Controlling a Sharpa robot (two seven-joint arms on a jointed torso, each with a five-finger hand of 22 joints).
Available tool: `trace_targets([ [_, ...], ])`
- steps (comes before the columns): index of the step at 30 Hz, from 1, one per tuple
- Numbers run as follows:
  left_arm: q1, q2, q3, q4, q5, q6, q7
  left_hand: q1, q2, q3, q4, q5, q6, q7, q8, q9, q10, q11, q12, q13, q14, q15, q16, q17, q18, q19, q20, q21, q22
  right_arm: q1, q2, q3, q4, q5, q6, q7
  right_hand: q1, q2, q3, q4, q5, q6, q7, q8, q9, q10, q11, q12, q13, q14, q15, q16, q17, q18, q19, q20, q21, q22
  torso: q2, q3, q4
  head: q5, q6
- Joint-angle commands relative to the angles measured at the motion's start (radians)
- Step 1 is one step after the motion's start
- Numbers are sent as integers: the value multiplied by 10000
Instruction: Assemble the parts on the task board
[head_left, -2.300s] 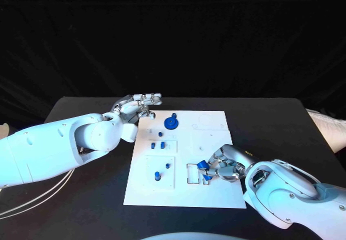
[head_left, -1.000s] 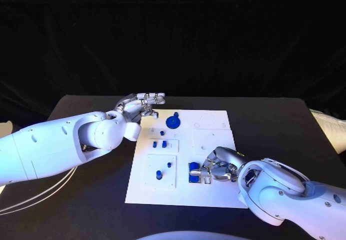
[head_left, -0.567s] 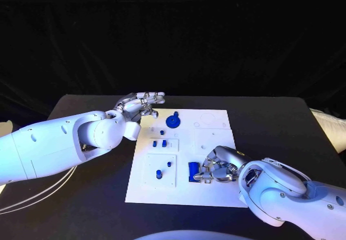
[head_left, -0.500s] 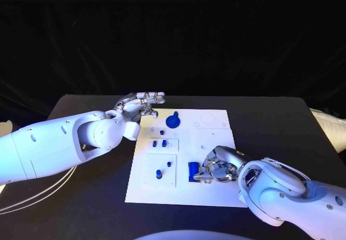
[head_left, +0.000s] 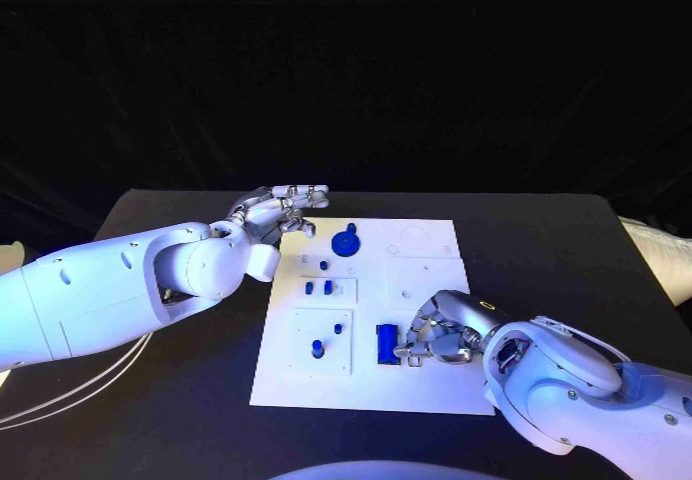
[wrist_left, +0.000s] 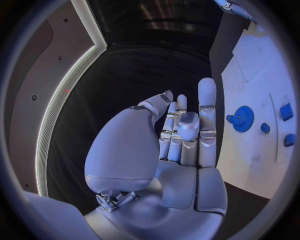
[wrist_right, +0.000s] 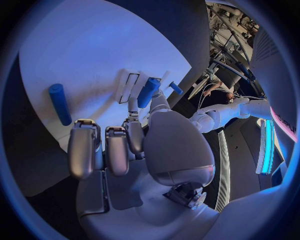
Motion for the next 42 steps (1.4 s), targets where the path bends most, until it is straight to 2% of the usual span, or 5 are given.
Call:
trace_targets([
  [1, 4, -7, -1, 24, -38, 207, 22, -72, 31, -64, -4, -41, -73, -26, 58, -4, -93, -2, 42, 13, -59, 27, -20, -9, 132, -44, 13, -40, -10, 17, -422, 22, 256, 681, -669, 663, -67, 165, -72, 57, 204, -242, 47, -161, -37, -11, 55, -95, -196, 781, 0, 42, 1351, -184, -17, -47, 30, -7, -16, -11, -15, -9, -6],
  [8, 5, -39, -13, 52, -38, 187, 15, -72, 31, -64, -4, -41, -73, -26, 58, -4, -93, -2, 42, 13, -59, 27, -20, -9, 132, -44, 13, -40, -10, 333, -1619, 42, 555, 1031, -654, 978, 280, 457, -40, 18, 645, -830, 331, -796, -312, -116, 289, -301, -307, 781, 192, 51, 1371, -182, -40, 113, 9, -26, -14, -17, -30, -100, 41],
  [14, 5, -50, -17, 125, -38, 185, 25, -72, 31, -64, -4, -41, -73, -26, 58, -4, -93, -2, 42, 13, -59, 27, -20, -9, 132, -44, 13, -40, -10, 395, -2166, 10, 529, 732, -213, 706, 353, 561, -92, 70, 775, -744, 365, -975, -459, -357, 327, -886, -737, 778, 238, 52, 1378, -176, -50, 175, 5, -27, -3, -5, -37, -195, 49],
  [24, 4, -26, -23, 147, -39, 211, 27, -72, 31, -64, -4, -41, -73, -26, 58, -4, -93, -2, 42, 13, -59, 27, -20, -9, 132, -44, 13, -40, -10, 194, -2107, -43, 279, -324, 275, 167, 437, 689, -150, 151, 858, -348, 280, -1017, -555, -323, 261, -1010, -793, 777, 196, 52, 1388, -173, -48, 164, 16, -5, -7, 2, 1, -334, 60],
  [42, 4, -29, -41, 104, -39, 228, 7, -81, 39, -84, -5, -40, -82, -27, 65, -3, -109, -2, 63, 16, -64, 30, -17, -21, 135, -49, 17, -58, -23, 18, -1764, -53, -31, -1140, 1155, -61, 500, 718, -239, 210, 912, 37, 159, -965, -550, -310, 165, -1125, -840, 771, 122, 35, 1371, -163, -65, 107, -15, -43, -1, -12, 11, -280, 34],
])
